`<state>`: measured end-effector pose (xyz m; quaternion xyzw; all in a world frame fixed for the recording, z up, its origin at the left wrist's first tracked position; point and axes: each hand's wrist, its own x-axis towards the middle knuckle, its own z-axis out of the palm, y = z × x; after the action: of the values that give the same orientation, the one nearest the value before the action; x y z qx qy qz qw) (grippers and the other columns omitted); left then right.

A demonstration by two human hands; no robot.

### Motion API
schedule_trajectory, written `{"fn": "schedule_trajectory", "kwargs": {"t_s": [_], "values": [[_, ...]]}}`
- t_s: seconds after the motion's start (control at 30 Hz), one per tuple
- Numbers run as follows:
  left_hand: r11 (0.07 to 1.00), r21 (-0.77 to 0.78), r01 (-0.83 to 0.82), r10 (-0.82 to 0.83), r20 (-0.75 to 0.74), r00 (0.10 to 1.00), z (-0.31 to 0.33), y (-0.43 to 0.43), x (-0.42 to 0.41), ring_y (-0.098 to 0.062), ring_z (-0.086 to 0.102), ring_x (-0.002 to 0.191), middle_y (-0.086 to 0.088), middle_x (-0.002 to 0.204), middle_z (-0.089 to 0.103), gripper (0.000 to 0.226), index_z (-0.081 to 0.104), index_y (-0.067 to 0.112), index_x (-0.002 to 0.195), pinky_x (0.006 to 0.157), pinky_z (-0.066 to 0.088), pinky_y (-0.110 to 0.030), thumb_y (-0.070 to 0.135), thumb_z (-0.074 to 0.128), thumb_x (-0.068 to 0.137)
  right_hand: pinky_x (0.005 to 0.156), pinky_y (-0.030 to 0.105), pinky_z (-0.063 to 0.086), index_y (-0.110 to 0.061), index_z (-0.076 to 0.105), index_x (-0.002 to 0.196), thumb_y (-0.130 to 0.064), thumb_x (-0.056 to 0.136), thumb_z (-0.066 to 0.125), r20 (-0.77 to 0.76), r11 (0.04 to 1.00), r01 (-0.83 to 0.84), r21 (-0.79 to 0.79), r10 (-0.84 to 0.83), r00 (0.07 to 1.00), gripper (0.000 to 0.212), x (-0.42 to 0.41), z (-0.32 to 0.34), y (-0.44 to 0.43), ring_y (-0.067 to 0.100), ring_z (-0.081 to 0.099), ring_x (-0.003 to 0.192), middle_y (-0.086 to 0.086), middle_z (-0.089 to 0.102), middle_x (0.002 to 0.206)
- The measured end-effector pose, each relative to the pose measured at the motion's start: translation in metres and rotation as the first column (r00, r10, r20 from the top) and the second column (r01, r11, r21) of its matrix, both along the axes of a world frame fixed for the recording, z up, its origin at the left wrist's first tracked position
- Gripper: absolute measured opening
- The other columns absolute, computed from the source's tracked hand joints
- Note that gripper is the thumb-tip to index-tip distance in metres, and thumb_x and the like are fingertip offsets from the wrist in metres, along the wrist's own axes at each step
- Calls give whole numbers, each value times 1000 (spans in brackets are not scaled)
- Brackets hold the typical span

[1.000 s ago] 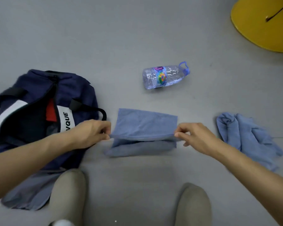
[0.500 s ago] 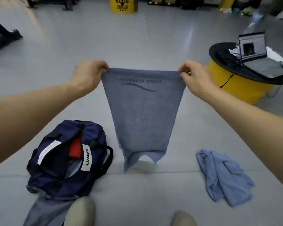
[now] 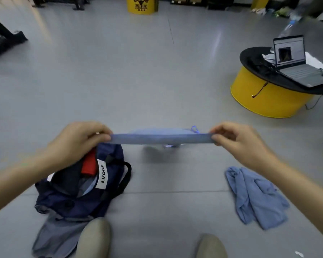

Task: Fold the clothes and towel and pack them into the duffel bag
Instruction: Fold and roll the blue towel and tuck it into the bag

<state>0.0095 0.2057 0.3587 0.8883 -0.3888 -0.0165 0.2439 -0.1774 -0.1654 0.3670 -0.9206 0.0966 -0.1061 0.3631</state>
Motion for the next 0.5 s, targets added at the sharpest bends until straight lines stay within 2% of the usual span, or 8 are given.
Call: {"fn": "schedule_trajectory", "kwargs": {"t_s": [0.1, 0.13, 0.2, 0.27, 0.4, 0.5], "values": [[992, 118, 33, -6, -219, 976, -77, 16, -31, 8, 60, 79, 31, 85, 66, 10, 68, 42, 83, 70, 41, -8, 37, 67, 91, 78, 44, 56, -39, 68, 91, -26, 89, 65, -199, 995, -15, 98, 34, 979, 14, -29, -84, 13, 13, 69, 75, -12, 72, 81], [987, 156, 45, 0, -275, 961, -106, 20, -37, 10, 61, 80, 32, 86, 66, 9, 68, 43, 83, 71, 42, -8, 47, 63, 89, 76, 39, 55, -40, 68, 87, -21, 91, 66, -258, 994, -16, 110, 44, 965, 19, -38, -111, 19, 9, 68, 75, -15, 71, 80], [966, 237, 101, -14, -342, 940, -163, 27, -45, 13, 59, 86, 34, 91, 65, 25, 68, 41, 88, 77, 45, -13, 58, 50, 86, 71, 24, 48, -44, 64, 82, -16, 92, 67, -379, 993, -24, 118, 67, 923, 30, -55, -163, 29, 1, 64, 72, -24, 67, 76], [926, 333, 179, -39, -386, 922, -218, 32, -50, 11, 55, 84, 33, 87, 61, 26, 63, 37, 93, 76, 46, -21, 57, 47, 88, 69, 17, 42, -48, 60, 80, -19, 92, 66, -495, 992, -43, 116, 96, 863, 33, -68, -209, 39, -3, 62, 72, -29, 65, 76], [851, 437, 291, -41, -497, 867, -292, 34, -66, -1, 58, 84, 24, 84, 62, 7, 61, 33, 94, 73, 44, -22, 39, 58, 93, 74, 20, 46, -55, 57, 75, -25, 89, 63, -673, 988, -65, 140, 143, 726, 34, -84, -289, 53, -7, 59, 72, -32, 63, 74], [751, 511, 419, -46, -591, 805, -321, 33, -79, -1, 61, 87, 23, 86, 64, 11, 59, 40, 95, 78, 47, -24, 47, 58, 87, 79, 26, 52, -58, 58, 83, -42, 79, 53, -776, 977, -112, 180, 211, 595, 16, -96, -325, 59, -5, 61, 77, -26, 65, 80]]}}
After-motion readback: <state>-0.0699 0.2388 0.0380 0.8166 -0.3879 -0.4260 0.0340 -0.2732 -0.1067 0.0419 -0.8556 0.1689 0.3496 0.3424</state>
